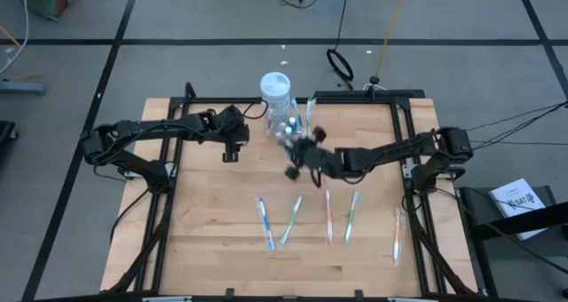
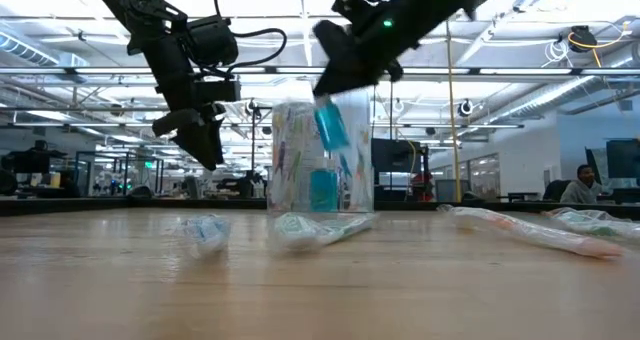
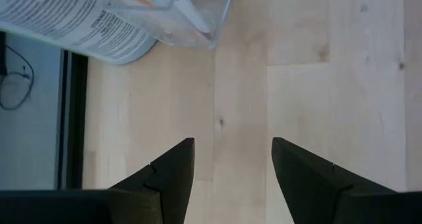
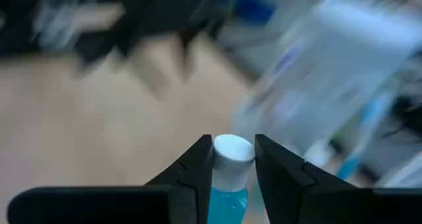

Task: Pick & Place toothbrushing station
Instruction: Put the blue mouthwash bottle into the transparent organizer

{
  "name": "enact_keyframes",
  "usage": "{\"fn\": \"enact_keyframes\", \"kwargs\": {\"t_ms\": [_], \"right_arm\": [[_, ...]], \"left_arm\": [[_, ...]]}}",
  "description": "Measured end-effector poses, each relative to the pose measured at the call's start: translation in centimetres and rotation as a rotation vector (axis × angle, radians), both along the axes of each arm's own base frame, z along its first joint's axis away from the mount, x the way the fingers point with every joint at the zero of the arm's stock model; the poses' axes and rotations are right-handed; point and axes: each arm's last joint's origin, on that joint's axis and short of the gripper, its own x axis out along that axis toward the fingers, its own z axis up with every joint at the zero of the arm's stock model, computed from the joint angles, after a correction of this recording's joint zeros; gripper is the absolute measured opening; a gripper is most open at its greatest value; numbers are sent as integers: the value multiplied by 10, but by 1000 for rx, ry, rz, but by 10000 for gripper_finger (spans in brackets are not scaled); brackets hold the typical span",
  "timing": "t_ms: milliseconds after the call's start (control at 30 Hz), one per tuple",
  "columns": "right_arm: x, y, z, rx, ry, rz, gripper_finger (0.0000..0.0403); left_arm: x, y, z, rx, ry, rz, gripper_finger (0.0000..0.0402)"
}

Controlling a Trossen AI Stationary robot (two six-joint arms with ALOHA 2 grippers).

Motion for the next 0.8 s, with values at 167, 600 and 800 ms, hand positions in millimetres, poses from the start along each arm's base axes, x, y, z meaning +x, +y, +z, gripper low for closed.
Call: {"fn": "enact_keyframes", "kwargs": {"t_ms": [167, 600, 800], "right_arm": [[14, -37, 0, -127, -95, -97, 90], [12, -95, 0, -208, -136, -225, 90], [7, -102, -12, -141, -135, -221, 90]], "left_arm": [[0, 0, 0, -30, -23, 59, 209], [-1, -1, -1, -126, -67, 234, 209], [-1, -1, -1, -133, -73, 251, 209]]}}
